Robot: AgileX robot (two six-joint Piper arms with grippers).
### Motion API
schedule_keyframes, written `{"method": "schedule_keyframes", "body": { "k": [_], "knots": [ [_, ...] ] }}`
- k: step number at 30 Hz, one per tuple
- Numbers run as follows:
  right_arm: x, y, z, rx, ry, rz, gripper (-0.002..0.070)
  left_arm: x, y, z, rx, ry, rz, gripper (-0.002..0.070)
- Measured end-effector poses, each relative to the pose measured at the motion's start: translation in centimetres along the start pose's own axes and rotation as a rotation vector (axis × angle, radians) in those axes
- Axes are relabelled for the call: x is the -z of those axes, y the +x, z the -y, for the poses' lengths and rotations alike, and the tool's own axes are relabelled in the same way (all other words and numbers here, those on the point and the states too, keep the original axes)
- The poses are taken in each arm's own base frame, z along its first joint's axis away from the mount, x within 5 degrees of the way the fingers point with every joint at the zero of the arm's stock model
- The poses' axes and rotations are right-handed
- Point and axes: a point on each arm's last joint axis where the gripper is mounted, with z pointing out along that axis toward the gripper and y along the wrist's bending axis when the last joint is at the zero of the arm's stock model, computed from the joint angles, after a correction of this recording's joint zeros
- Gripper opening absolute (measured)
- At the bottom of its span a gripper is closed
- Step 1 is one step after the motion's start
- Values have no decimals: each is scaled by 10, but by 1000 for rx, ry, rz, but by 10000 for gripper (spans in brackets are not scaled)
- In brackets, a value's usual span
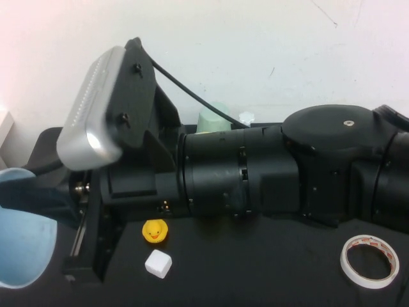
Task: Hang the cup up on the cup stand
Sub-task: Adjust the cup with two arms, then place the cup on the cup holder
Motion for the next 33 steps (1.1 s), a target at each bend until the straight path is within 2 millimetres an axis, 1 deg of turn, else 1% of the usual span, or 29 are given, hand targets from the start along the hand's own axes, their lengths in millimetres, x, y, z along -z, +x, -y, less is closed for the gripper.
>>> {"method": "schedule_keyframes", "body": {
  "k": [2,5,8,10,13,15,17,21,23,27,28,30,31,33],
  "knots": [
    [0,0,0,18,-3,2,19,0,0,0,-13,1,0,565],
    [0,0,0,34,-3,1,36,0,0,0,-49,1,2,562],
    [-1,1,0,39,-3,0,120,0,0,0,-98,1,0,561],
    [-1,1,0,39,-3,0,207,0,0,0,-140,2,0,560],
    [0,1,-1,34,-8,-19,309,0,0,1,-208,12,6,559],
    [3,2,-3,52,-15,-53,342,0,-2,4,-267,24,27,558],
    [7,1,-5,74,-21,-97,356,1,-3,11,-360,44,53,558],
    [22,-5,-11,136,-20,-182,364,1,-4,31,-661,76,103,557],
    [31,-9,-13,183,-13,-230,365,-2,-4,38,-816,77,111,556],
    [55,-14,-13,233,20,-354,363,-20,-7,49,-1143,43,99,556],
    [61,-14,-14,210,21,-381,358,-26,-8,51,-1229,33,86,556],
    [76,-14,-15,195,29,-480,323,-40,-10,55,-1396,16,56,556],
    [84,-12,-16,177,35,-538,288,-49,-12,55,-1472,5,32,555],
    [98,-9,-18,148,52,-653,195,-67,-15,54,-1584,-4,-27,555]
  ]
}}
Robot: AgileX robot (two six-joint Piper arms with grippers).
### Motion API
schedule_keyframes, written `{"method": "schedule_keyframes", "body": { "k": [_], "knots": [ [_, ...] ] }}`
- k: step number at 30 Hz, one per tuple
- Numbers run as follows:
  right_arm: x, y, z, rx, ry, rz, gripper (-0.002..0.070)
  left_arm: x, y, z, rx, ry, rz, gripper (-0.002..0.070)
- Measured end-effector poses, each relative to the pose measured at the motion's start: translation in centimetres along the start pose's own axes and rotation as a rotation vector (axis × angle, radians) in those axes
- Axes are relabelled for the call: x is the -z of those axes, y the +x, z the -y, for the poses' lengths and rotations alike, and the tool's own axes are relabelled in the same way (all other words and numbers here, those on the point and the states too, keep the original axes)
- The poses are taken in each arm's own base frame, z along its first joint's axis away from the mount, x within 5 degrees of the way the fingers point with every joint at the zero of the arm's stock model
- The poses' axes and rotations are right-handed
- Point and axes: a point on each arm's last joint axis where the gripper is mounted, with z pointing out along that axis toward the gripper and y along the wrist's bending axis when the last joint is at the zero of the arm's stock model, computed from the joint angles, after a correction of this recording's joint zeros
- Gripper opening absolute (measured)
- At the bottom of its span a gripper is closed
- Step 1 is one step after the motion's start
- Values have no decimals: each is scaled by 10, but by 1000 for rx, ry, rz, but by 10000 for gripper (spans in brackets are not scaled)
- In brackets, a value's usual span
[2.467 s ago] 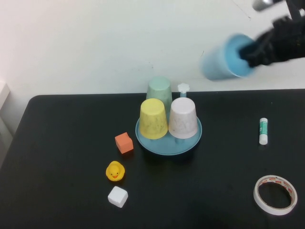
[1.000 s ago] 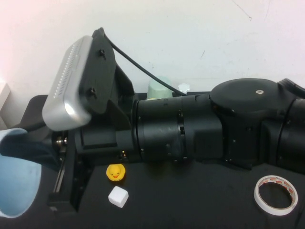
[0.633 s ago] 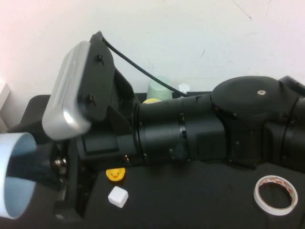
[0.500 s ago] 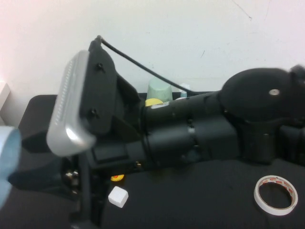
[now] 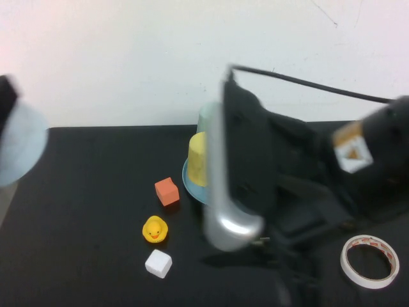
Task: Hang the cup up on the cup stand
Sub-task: Place the cup on the cup holder
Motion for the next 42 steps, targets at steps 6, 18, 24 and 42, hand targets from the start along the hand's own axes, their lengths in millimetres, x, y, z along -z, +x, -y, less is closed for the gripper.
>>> {"method": "schedule_keyframes", "body": {
  "k": [6,18,24,42],
  "knots": [
    [22,37,-8,-83,104,-256,21,-72,8,-9,-152,215,-112,555],
    [49,112,-44,-320,332,-325,8,-228,47,-30,-132,502,-170,554],
    [65,131,-62,-430,373,-270,7,-299,112,-15,-161,611,-209,554],
    [84,141,-71,-532,449,-258,6,-384,209,29,-183,832,-125,554]
  ]
}}
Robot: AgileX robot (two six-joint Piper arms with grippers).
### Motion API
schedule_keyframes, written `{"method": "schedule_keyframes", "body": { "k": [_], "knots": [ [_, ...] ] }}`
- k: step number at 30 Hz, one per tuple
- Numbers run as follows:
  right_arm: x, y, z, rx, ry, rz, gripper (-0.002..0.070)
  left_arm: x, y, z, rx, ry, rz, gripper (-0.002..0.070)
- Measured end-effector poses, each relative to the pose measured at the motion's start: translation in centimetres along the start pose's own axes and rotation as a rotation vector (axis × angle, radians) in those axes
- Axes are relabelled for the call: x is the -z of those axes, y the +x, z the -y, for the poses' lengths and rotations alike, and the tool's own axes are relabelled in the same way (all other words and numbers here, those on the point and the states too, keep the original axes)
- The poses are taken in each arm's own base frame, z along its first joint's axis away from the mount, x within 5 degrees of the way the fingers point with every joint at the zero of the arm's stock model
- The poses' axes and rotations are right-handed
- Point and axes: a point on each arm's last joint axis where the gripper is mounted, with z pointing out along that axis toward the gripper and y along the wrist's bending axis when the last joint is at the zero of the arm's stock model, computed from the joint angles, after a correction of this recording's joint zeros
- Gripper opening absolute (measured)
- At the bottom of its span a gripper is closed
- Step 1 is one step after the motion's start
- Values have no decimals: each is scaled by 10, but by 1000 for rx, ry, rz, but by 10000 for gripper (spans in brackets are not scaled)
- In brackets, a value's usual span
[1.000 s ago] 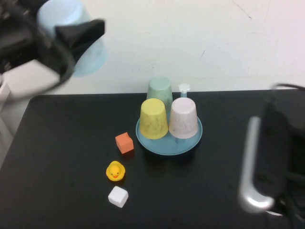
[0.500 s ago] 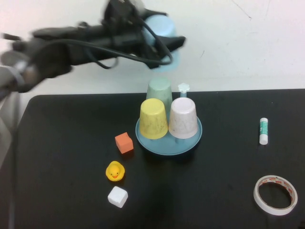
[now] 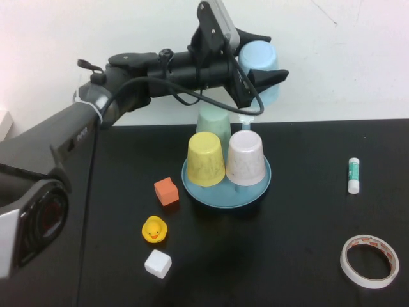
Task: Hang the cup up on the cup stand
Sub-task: Place the cup on the cup holder
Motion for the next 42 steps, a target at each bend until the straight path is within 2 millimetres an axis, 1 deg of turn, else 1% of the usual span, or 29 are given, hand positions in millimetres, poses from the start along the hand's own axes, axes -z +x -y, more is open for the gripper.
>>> {"method": "schedule_keyframes", "body": {
  "k": [7,14,16,19,21,25,27,29,31,35,39,42],
  "knots": [
    [0,0,1,7,14,1,6,-7,13,4,-152,7,-16,554],
    [0,0,2,9,20,1,6,-9,25,5,-246,14,-27,554],
    [0,0,2,9,20,1,6,-10,28,6,-243,27,-25,554],
    [0,0,2,10,23,2,6,-9,30,8,-154,60,-9,554],
    [0,0,2,13,27,2,6,-3,28,9,-99,111,23,554],
    [0,0,3,16,33,0,6,23,25,-2,-43,187,77,554],
    [0,0,3,17,35,0,6,39,25,-14,-15,169,75,554],
    [0,0,3,18,36,0,6,50,28,-25,-2,123,58,553],
    [0,0,3,14,37,0,6,55,31,-34,-1,60,30,553],
    [0,0,4,-12,44,1,6,54,36,-44,-86,-50,-29,553],
    [0,0,4,-21,45,1,5,41,34,-38,-186,-61,-47,553],
    [0,0,4,-26,45,2,5,35,33,-34,-210,-59,-50,553]
  ]
}}
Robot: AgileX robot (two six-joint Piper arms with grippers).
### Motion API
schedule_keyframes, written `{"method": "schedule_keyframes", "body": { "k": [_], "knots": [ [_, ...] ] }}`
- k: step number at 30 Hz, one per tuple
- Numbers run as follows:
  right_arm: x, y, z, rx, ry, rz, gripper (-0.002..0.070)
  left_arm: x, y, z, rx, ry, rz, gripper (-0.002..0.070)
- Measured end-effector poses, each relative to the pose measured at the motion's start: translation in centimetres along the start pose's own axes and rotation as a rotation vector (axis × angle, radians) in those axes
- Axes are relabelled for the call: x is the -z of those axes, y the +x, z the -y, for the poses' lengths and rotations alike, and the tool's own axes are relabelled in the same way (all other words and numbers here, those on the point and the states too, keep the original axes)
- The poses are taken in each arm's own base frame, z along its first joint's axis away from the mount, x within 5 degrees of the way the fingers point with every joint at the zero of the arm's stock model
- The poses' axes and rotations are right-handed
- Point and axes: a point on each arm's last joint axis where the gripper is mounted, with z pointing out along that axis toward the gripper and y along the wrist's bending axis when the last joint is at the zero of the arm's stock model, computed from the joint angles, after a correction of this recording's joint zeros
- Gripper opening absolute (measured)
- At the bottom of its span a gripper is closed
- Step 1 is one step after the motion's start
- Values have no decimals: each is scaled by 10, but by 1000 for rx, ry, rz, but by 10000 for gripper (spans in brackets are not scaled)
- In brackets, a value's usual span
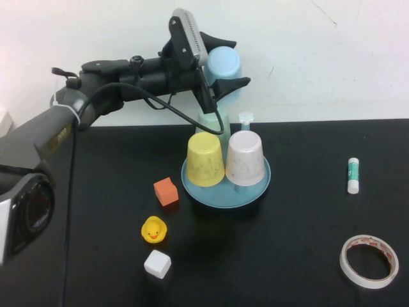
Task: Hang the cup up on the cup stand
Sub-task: Place the cup on the cup holder
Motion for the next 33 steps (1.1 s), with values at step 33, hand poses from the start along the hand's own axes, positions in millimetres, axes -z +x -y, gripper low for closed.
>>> {"method": "schedule_keyframes", "body": {
  "k": [33],
  "knots": [
    [0,-1,7,11,73,10,1,-14,10,16,152,68,20,553]
  ]
}}
